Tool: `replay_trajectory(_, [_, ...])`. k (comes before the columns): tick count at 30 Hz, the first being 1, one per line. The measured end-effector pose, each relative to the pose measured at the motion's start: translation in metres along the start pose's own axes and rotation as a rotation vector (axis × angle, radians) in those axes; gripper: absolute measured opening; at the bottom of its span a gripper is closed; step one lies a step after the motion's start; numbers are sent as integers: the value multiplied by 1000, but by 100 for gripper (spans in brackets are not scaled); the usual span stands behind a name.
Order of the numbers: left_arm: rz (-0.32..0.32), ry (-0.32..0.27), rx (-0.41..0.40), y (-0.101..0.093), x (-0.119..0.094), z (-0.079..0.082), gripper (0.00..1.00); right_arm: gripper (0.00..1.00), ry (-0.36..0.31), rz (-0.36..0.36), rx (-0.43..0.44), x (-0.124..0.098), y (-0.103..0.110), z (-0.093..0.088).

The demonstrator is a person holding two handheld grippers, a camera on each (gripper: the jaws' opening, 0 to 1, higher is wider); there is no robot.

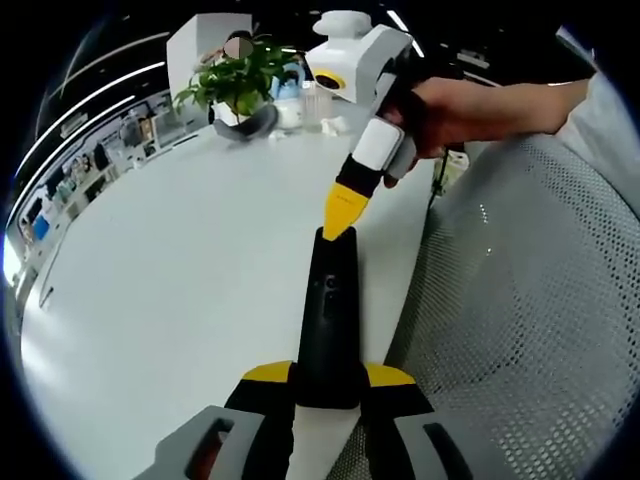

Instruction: Press the specified remote control buttons in sequence, fully releasing each button before pressing the next.

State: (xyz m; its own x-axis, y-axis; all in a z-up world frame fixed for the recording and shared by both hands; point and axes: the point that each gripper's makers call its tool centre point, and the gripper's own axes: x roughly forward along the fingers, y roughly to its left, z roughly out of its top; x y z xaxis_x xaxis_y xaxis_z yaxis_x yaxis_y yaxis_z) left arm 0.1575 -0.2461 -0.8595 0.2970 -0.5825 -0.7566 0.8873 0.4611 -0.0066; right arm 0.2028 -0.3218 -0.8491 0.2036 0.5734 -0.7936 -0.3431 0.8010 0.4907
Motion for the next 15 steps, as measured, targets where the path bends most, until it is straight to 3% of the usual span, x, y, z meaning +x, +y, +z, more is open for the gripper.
replay_trajectory(15, [2, 2, 5, 0, 0, 0, 24, 0, 2, 13, 25, -1, 0, 0])
